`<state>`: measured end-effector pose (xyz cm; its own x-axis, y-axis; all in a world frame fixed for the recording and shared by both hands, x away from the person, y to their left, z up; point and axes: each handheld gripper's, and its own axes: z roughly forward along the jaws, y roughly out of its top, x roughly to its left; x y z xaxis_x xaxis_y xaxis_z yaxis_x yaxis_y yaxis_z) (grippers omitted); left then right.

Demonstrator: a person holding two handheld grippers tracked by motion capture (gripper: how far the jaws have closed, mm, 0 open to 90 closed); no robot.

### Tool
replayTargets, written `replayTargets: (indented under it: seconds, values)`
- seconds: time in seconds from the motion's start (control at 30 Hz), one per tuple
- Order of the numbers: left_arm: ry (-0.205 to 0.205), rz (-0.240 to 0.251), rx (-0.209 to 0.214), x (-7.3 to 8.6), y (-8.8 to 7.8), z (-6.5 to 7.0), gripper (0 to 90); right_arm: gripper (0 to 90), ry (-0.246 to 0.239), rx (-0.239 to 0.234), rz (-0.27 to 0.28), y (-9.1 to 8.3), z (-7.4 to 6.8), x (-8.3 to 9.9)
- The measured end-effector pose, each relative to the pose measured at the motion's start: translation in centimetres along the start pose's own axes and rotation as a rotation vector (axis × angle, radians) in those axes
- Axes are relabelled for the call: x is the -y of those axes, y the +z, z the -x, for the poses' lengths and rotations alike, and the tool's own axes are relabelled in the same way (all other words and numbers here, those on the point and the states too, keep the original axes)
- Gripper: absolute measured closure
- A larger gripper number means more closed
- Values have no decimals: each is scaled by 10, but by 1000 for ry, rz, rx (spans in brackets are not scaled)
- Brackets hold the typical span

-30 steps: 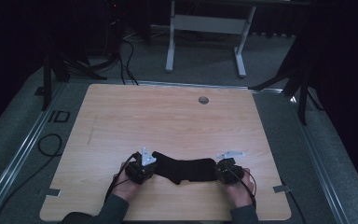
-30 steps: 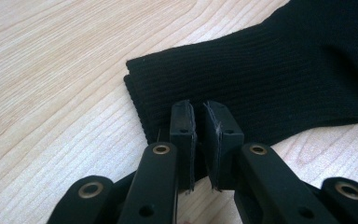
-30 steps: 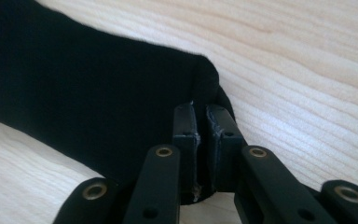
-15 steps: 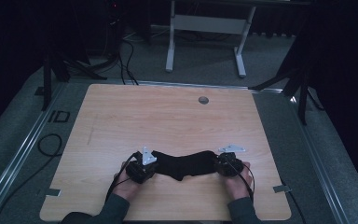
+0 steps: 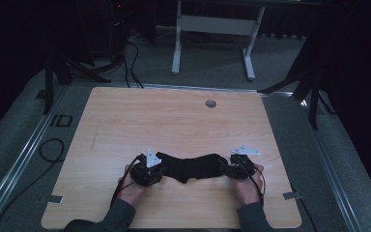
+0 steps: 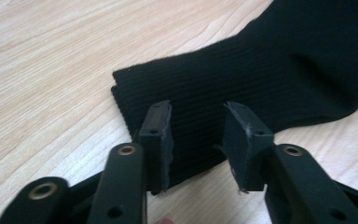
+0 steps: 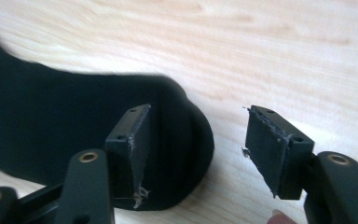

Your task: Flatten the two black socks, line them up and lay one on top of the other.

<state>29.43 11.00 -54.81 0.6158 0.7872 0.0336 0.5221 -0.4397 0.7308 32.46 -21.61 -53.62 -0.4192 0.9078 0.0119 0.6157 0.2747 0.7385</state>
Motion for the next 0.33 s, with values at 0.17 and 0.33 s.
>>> replayTargets:
  seconds: [0.17, 0.33]
  values:
    - [-35, 71, 21, -2, -11, -5, 530, 367, 10, -21, 46, -14, 1, -6]
    - [-52, 107, -18, -4, -18, -15, 518, 355, 23, -24, 47, -16, 6, -8]
